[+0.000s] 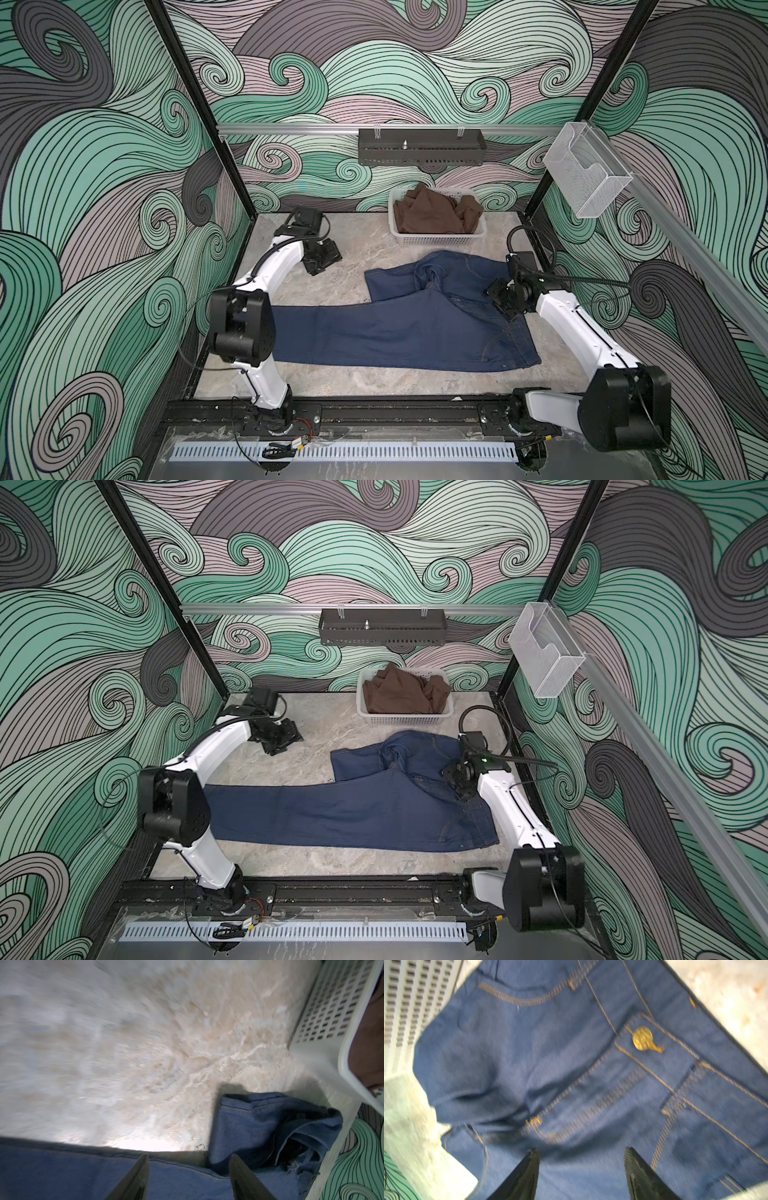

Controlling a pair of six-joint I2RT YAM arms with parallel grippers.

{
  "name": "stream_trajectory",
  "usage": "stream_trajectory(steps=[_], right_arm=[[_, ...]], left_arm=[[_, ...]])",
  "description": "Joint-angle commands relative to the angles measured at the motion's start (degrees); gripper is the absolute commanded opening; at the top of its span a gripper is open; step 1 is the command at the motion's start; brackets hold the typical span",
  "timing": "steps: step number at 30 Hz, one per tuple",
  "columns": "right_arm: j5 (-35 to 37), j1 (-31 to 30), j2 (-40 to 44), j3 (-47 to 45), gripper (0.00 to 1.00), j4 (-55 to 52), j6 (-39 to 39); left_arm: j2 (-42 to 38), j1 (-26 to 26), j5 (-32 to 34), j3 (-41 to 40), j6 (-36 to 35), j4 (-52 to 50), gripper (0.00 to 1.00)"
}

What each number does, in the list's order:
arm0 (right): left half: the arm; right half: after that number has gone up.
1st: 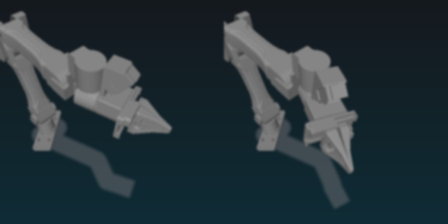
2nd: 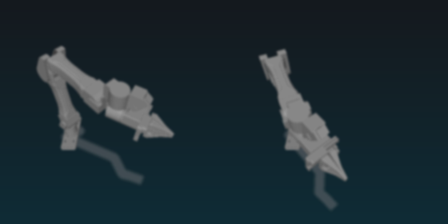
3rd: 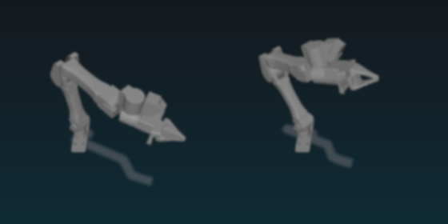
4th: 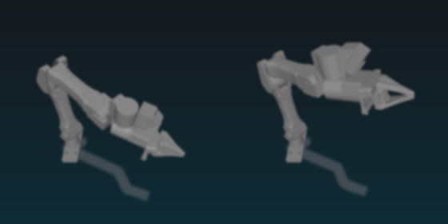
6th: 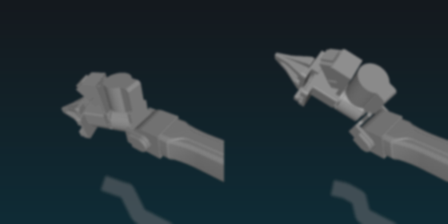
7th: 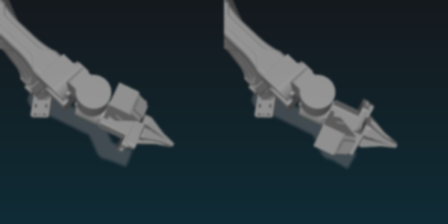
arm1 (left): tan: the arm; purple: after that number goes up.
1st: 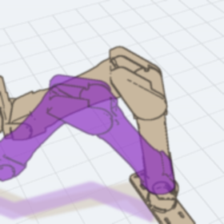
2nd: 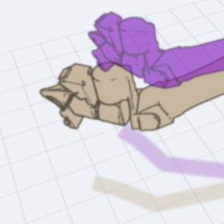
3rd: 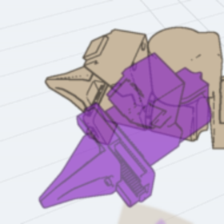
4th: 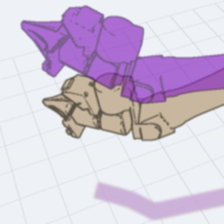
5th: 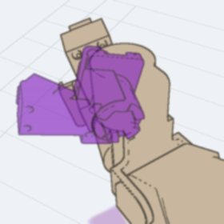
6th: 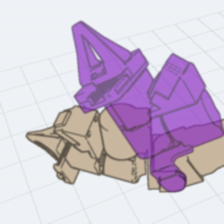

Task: Fold and stack the trousers
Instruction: Flatten out the trousers at the center of the table.

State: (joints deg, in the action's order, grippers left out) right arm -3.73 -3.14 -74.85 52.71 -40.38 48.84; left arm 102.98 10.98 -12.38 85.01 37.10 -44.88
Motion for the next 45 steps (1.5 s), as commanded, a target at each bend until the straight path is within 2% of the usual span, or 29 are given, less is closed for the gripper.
stream_trajectory(steps=[1, 8, 16, 19, 23, 27, 34, 45], right_arm=[[-0.89, 0.8, -4.85, 2.21, 0.65, 1.24, 0.03], [-0.84, 0.93, -11.72, 4.88, 0.65, 3.13, 0.69], [-1.46, 1.27, -17.57, 5.69, 0.59, 6.1, 0.4], [-1.85, 1.73, -19.47, 5.74, 0.56, 6.63, -0.05], [-1.65, 2.65, -20.18, 4.77, 0.54, 6.79, -0.91], [-0.87, 3.85, -18.44, 2.52, 0.55, 6.81, -1.28], [0.86, 6.03, -14.49, -1.59, 0.6, 6.11, -1.81], [3.6, 6.47, -12.9, -4.23, 0.61, 3.85, -2.93]], left_arm=[[6.37, 3.77, -5.65, 4.93, -0.42, -0.77, 0.65], [15.44, 8.82, -7.58, 7.17, -1.58, -0.32, 0.65], [20.28, 9.64, -6.34, 5.08, -1.18, 2.09, 0.57], [21.37, 9.81, -7.26, 5.16, -0.41, 3.94, 0.46], [22.0, 10.19, -8.35, 5.67, 0.0, 5.81, 0.18], [20.97, 10.33, -8.32, 7.12, -0.48, 6.67, 0.01], [16.82, 10.2, -6.26, 10.72, -2.3, 4.52, 0.0], [4.85, 7.96, 11.28, 19.65, -11.67, -6.37, 0.0]])
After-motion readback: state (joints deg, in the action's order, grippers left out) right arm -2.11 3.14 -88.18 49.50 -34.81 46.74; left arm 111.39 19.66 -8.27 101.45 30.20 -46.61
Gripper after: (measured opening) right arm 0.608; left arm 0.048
